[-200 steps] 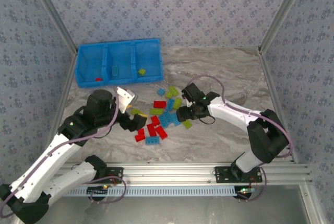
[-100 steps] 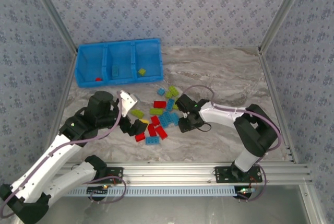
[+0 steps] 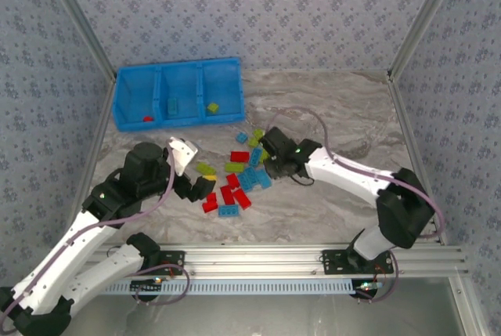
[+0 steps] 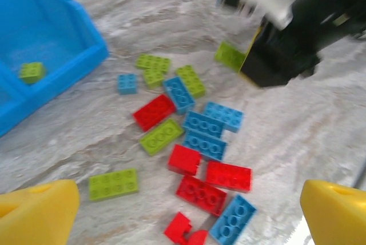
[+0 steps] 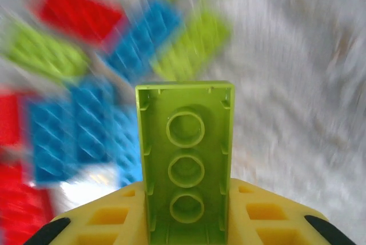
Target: Sort the legos into containers by color
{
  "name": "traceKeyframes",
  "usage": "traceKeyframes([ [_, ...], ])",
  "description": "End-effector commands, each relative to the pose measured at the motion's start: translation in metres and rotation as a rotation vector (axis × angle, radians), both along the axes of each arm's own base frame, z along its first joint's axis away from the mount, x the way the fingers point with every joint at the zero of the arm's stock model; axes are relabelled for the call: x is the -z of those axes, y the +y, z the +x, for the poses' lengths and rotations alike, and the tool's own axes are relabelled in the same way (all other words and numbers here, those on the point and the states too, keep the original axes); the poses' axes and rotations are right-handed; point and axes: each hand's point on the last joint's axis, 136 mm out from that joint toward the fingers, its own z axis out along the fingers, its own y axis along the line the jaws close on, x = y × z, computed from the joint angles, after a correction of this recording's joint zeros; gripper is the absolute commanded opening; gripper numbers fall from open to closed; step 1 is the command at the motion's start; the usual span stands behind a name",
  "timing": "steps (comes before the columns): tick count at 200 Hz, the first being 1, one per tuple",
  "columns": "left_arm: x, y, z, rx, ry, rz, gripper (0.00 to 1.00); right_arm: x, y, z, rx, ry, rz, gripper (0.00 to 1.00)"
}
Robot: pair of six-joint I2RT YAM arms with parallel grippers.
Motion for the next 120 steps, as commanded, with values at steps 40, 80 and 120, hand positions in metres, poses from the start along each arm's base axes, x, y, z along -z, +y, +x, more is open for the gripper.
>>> traceKeyframes([
  [40,-0.004,0.060,0.043,-0.376,-0.052,0.029,0.99,-0.102,0.109,0.116,-0.052,-0.339,0.182,0.29],
  [80,0.004,0.065,0.047,-0.389,-0.034,0.038,0.99,-0.068,0.144,0.195,-0.014,-0.367,0.142,0.29],
  [120,0.007,0.071,0.052,-0.410,-0.038,0.041,0.99,-0.021,0.164,0.236,-0.064,-0.349,0.073,0.32],
])
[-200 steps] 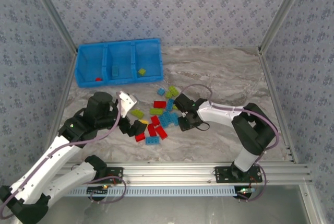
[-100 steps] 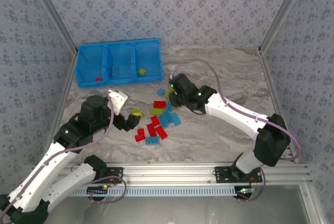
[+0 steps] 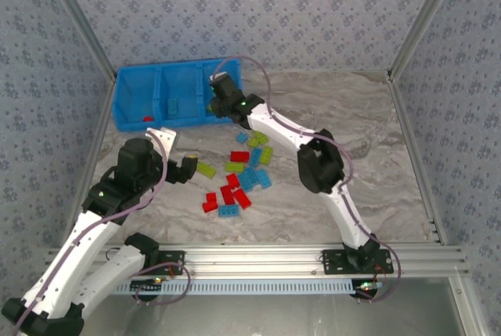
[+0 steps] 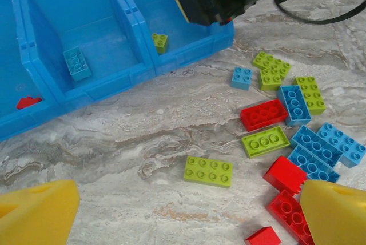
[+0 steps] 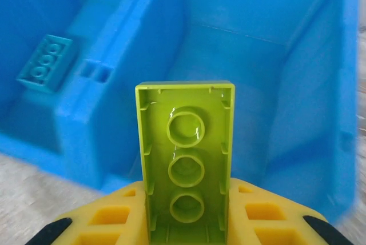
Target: Sort the legos into containers by color
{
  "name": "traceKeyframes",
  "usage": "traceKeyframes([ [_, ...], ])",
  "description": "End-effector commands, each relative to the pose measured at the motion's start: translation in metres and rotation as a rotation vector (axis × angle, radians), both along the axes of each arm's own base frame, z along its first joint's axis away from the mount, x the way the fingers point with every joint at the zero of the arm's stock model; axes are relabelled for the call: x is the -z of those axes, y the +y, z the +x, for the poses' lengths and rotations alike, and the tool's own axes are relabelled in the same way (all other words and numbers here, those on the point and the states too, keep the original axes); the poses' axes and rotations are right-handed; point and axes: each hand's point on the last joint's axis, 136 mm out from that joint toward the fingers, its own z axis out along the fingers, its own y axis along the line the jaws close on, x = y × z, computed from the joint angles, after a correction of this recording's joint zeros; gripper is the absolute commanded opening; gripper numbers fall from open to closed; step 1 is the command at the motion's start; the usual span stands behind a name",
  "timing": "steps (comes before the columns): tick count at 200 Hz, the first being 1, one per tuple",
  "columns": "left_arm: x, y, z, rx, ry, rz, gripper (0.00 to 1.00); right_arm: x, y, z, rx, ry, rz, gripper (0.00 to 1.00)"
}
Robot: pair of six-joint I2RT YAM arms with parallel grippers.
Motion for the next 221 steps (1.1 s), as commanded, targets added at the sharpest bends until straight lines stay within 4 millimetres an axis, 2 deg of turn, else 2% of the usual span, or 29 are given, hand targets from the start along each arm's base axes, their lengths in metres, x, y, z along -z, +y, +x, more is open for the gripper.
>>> traceKeyframes([
  [1,-0.004,0.004,0.005,-0.019,-0.026,-0.010,0.99,-0.002,0.001,0.018,-0.021,-0.026,-0.050,0.33],
  [28,-0.002,0.004,0.008,-0.021,-0.012,-0.026,0.99,0.013,0.002,0.028,-0.027,0.004,-0.055,0.46],
  [44,-0.001,0.006,0.009,-0.026,-0.007,-0.019,0.99,0.006,0.001,0.027,-0.033,-0.006,-0.062,0.52],
  [63,0.000,0.009,0.010,-0.039,0.001,-0.015,0.99,-0.014,0.000,0.021,-0.041,-0.016,-0.053,0.52],
  [82,-0.003,0.011,0.012,-0.067,0.006,-0.030,0.99,-0.038,-0.006,0.005,-0.034,-0.006,-0.057,0.49],
  [86,-0.003,0.012,0.012,-0.076,0.013,-0.040,0.99,-0.046,-0.008,0.001,-0.030,-0.008,-0.056,0.48],
  [87,-0.004,0.012,0.012,-0.079,0.016,-0.042,0.99,-0.055,-0.009,0.000,-0.029,-0.018,-0.047,0.48],
  [91,-0.005,0.011,0.012,-0.087,0.023,-0.057,0.99,-0.062,-0.012,-0.006,-0.026,-0.018,-0.044,0.48],
  [92,-0.005,0.011,0.012,-0.089,0.025,-0.061,0.99,-0.055,-0.012,-0.007,-0.026,-0.007,-0.053,0.48],
  [94,-0.006,0.011,0.013,-0.095,0.027,-0.071,0.99,-0.067,-0.013,-0.009,-0.026,-0.020,-0.038,0.48],
  [96,-0.007,0.010,0.013,-0.097,0.029,-0.081,0.99,-0.067,-0.014,-0.012,-0.028,-0.015,-0.040,0.48],
  [101,-0.009,0.008,0.014,-0.104,0.041,-0.107,0.99,-0.083,-0.018,-0.020,-0.032,-0.026,-0.020,0.48],
  [113,-0.011,0.000,0.017,-0.114,0.078,-0.182,0.99,-0.097,-0.028,-0.044,-0.065,-0.007,0.008,0.50],
  [114,-0.011,-0.001,0.017,-0.115,0.083,-0.188,0.99,-0.104,-0.027,-0.045,-0.068,-0.019,0.022,0.50],
  [124,-0.010,-0.009,0.023,-0.126,0.121,-0.258,0.99,-0.112,-0.035,-0.066,-0.103,-0.003,0.054,0.52],
  [127,-0.009,-0.012,0.025,-0.128,0.134,-0.276,0.99,-0.122,-0.040,-0.073,-0.112,-0.009,0.070,0.52],
  [133,-0.007,-0.019,0.029,-0.132,0.158,-0.317,0.99,-0.129,-0.047,-0.088,-0.130,-0.001,0.086,0.54],
  [134,-0.006,-0.020,0.030,-0.133,0.164,-0.322,0.99,-0.125,-0.048,-0.090,-0.132,0.008,0.080,0.54],
  [150,0.004,-0.036,0.043,-0.161,0.234,-0.396,0.99,-0.137,-0.074,-0.131,-0.158,0.030,0.101,0.59],
  [153,0.005,-0.039,0.046,-0.165,0.245,-0.403,0.99,-0.127,-0.079,-0.138,-0.157,0.052,0.086,0.60],
  [156,0.007,-0.043,0.049,-0.166,0.256,-0.407,0.99,-0.139,-0.085,-0.145,-0.158,0.039,0.101,0.61],
  [162,0.015,-0.051,0.055,-0.170,0.286,-0.402,0.99,-0.134,-0.096,-0.160,-0.156,0.060,0.091,0.63],
  [167,0.019,-0.058,0.060,-0.169,0.301,-0.397,0.99,-0.140,-0.105,-0.172,-0.154,0.056,0.100,0.65],
  [187,0.034,-0.088,0.080,-0.150,0.350,-0.351,0.99,-0.131,-0.142,-0.221,-0.146,0.096,0.082,0.73],
  [204,0.054,-0.118,0.099,-0.111,0.402,-0.297,0.99,-0.129,-0.165,-0.253,-0.148,0.105,0.101,0.80],
  [221,0.078,-0.136,0.122,-0.118,0.451,-0.248,0.99,-0.126,-0.186,-0.273,-0.126,0.114,0.128,0.83],
])
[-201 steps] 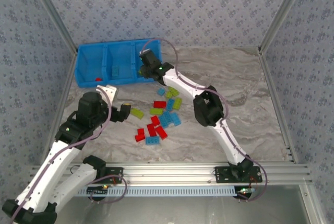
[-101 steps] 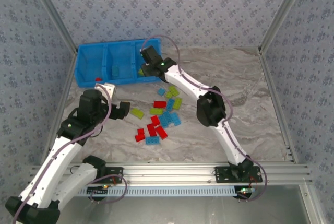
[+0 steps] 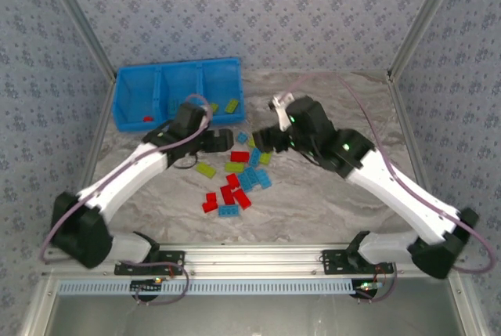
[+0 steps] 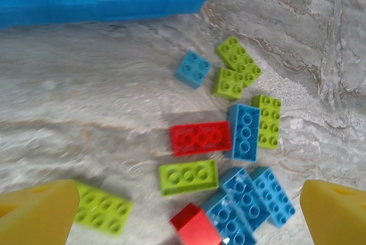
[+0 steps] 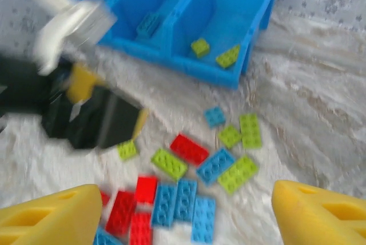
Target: Sort the legos into containers by color
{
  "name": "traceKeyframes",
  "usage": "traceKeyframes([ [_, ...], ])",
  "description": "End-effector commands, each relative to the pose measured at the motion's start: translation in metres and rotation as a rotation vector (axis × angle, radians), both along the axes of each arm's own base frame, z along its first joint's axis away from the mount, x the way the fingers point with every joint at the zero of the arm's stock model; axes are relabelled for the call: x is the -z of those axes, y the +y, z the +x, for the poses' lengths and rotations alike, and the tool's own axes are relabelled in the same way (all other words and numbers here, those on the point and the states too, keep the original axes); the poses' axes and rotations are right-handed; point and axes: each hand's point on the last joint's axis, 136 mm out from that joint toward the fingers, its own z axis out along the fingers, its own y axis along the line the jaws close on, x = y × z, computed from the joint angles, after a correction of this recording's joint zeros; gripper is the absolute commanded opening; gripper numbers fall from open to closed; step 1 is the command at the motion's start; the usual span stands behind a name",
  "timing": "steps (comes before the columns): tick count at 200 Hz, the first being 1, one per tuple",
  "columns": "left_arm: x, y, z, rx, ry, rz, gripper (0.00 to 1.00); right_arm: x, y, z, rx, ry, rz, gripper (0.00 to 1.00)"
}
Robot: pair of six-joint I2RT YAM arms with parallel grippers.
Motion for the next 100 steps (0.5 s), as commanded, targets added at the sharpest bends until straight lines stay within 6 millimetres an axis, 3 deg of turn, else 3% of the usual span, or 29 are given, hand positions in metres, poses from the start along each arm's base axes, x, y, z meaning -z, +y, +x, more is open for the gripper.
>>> traceKeyframes([
  [1,0.006,-0.029,0.032,-0.003,0.006,-0.008,0.99,0.031,-0.027,-0.029,0.030,0.102,-0.031,0.84],
  [41,0.062,-0.049,0.082,-0.069,0.107,0.080,0.98,0.046,-0.070,-0.048,0.143,0.107,-0.033,0.90],
  [77,0.093,-0.062,0.108,-0.110,0.147,0.086,0.97,0.056,-0.083,-0.050,0.183,0.118,-0.053,0.92],
  [100,0.110,-0.064,0.115,-0.122,0.176,0.095,0.90,0.057,-0.083,-0.052,0.177,0.132,-0.047,0.92],
])
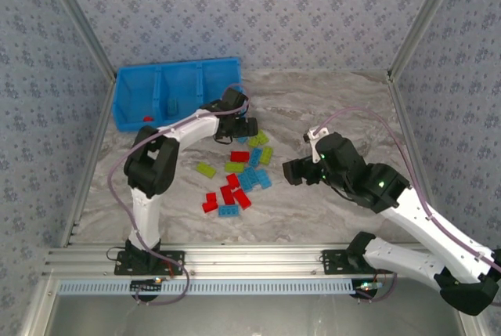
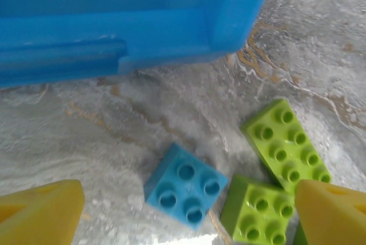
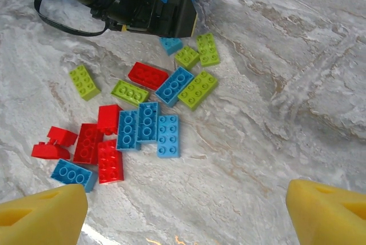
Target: Sort the legos into containers by color
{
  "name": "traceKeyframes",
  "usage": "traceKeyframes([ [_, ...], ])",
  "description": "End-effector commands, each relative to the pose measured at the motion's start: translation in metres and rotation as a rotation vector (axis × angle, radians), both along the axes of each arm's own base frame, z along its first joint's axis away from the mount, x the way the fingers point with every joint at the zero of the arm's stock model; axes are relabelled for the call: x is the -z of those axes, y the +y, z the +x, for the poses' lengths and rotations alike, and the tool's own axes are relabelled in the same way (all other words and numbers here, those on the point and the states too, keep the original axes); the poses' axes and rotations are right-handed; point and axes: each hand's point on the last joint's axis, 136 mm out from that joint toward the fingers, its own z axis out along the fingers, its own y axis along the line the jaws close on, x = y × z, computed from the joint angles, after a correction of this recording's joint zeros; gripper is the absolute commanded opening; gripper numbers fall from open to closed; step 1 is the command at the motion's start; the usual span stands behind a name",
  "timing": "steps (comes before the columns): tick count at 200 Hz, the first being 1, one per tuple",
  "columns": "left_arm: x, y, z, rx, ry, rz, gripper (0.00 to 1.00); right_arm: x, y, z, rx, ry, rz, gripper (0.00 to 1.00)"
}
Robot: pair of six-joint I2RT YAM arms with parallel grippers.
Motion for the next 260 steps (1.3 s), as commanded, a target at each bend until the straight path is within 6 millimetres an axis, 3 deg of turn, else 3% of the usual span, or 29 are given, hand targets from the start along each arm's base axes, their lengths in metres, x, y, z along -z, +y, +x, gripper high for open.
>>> traceKeyframes([
  [1,0.002,0.001,0.012,-0.042,0.005,0.003,0.90,0.007,-0.008,-0.002,0.037,0.029,-0.011,0.92],
  [68,0.046,0.015,-0.007,-0.045,0.118,0.074,0.70,0.011,-0.012,-0.007,0.056,0.040,0.009,0.93],
  [123,0.047,0.031,-0.024,-0.053,0.123,0.102,0.46,0.005,-0.001,-0.006,0.039,0.051,0.061,0.93],
  [163,0.013,0.041,-0.036,-0.057,0.057,0.076,0.38,-0.003,0.010,-0.006,0.011,0.054,0.106,0.94],
  [217,-0.074,0.069,-0.035,-0.094,-0.143,0.109,0.38,-0.011,0.022,-0.002,-0.016,0.041,0.117,0.94],
  [242,-0.109,0.091,-0.026,-0.142,-0.245,0.153,0.38,-0.010,0.024,-0.001,-0.019,0.044,0.110,0.94],
  [260,-0.134,0.125,-0.008,-0.231,-0.326,0.209,0.38,-0.009,0.024,-0.001,-0.019,0.045,0.106,0.94],
])
